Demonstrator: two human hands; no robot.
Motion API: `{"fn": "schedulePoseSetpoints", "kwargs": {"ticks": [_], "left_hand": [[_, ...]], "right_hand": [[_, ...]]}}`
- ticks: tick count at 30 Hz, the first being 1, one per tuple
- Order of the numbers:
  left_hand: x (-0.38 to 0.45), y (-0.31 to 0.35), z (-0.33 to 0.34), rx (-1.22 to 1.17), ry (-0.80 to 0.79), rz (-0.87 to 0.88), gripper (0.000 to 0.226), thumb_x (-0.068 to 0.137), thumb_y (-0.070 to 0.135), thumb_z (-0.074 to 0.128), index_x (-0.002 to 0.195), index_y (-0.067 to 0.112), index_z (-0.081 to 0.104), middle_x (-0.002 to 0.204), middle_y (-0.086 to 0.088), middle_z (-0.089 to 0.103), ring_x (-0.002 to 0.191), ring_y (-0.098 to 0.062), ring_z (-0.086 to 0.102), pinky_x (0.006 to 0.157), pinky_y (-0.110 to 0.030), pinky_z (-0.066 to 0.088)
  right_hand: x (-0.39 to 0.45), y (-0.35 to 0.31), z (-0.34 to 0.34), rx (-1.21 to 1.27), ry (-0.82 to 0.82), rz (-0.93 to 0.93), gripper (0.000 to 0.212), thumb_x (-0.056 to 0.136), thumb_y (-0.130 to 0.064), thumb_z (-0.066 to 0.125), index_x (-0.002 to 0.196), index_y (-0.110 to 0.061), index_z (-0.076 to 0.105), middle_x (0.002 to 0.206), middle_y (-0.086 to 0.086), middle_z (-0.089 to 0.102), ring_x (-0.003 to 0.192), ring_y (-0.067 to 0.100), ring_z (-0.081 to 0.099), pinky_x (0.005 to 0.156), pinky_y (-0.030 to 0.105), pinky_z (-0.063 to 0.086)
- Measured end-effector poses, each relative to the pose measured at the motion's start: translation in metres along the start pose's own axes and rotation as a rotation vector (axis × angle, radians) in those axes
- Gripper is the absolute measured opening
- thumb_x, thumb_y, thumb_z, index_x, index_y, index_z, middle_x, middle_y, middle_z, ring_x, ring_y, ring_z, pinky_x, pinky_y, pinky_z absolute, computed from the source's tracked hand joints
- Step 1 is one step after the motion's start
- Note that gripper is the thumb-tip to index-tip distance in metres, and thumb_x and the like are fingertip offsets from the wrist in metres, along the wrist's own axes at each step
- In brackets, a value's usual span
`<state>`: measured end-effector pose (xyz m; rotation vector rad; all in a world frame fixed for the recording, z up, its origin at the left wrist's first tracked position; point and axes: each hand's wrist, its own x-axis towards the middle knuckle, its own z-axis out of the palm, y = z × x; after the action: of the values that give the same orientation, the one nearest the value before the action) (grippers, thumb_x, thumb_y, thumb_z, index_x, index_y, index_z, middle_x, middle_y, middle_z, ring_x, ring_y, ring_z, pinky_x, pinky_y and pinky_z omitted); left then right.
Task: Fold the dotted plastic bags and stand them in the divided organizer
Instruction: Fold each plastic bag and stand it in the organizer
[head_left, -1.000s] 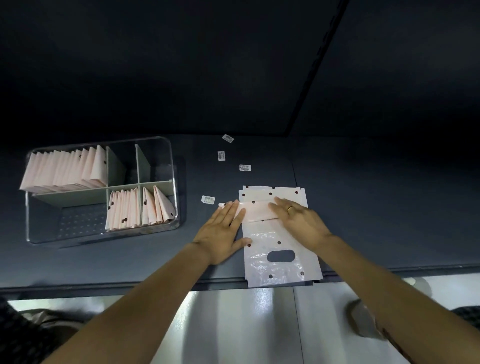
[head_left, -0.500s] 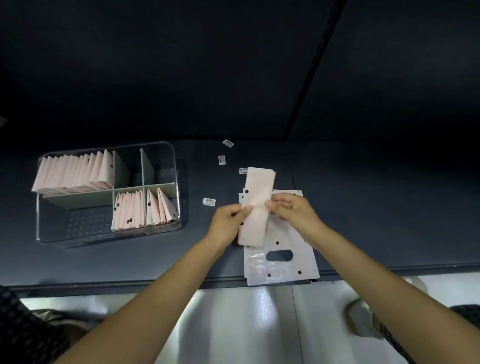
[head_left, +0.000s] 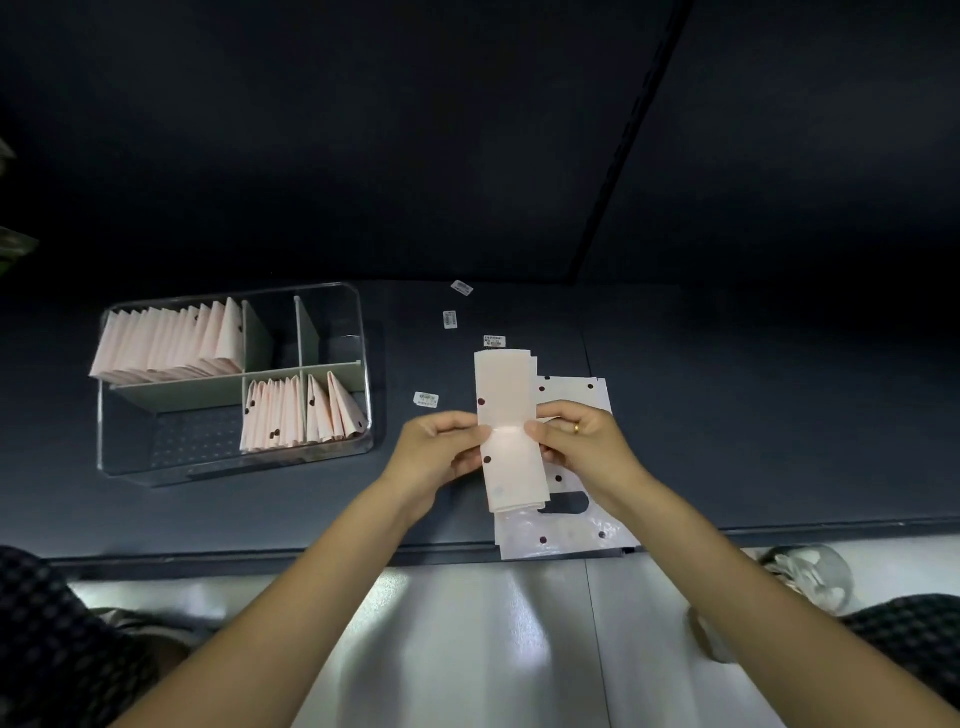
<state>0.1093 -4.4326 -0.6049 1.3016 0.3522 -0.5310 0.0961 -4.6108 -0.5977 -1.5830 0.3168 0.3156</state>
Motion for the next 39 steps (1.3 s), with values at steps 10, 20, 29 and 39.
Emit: {"fn": "schedulePoseSetpoints", "kwargs": {"ticks": [10,20,29,39], "left_hand": [[-0.029,0.027,-0.015,0.020,-0.178,0.151,0.039,0.087,-0.009,0.054,0.065,0.016,0.074,0.076,0.000,0.070,0.077,-0.012,0.067,0.071,-0.022,0.055],[-0.056,0.039,-0.011,0.057,-0.076,0.223,0.019,0.086,-0.002,0.058,0.075,0.008,0.070,0.079,-0.008,0.070,0.076,-0.016,0.065,0.066,-0.023,0.052],[-0.070,0.035,-0.002,0.288,0.011,0.448,0.024,0.077,0.005,0.074,0.082,0.018,0.054,0.060,0.006,0.066,0.058,-0.004,0.060,0.060,-0.015,0.048],[-0.075,0.029,-0.015,0.307,0.042,0.245,0.013,0.080,0.008,0.072,0.069,0.015,0.070,0.066,-0.001,0.071,0.063,-0.015,0.066,0.063,-0.023,0.056]], "right_hand": [[-0.024,-0.026,0.010,0.110,-0.212,-0.128,0.044,0.088,0.009,0.048,0.067,-0.022,0.071,0.065,-0.007,0.060,0.062,0.005,0.053,0.058,0.015,0.045],[-0.053,-0.057,0.022,-0.280,-0.142,-0.291,0.024,0.089,-0.012,0.060,0.071,-0.021,0.073,0.075,-0.010,0.068,0.074,0.003,0.058,0.070,0.014,0.047],[-0.065,-0.062,0.040,-0.382,0.028,-0.288,0.015,0.085,-0.013,0.066,0.077,-0.023,0.071,0.074,-0.010,0.069,0.065,-0.004,0.059,0.066,0.013,0.046],[-0.059,-0.065,0.051,-0.275,0.372,-0.323,0.006,0.082,-0.016,0.070,0.083,-0.022,0.072,0.082,-0.008,0.070,0.074,0.003,0.062,0.064,0.012,0.046]]}}
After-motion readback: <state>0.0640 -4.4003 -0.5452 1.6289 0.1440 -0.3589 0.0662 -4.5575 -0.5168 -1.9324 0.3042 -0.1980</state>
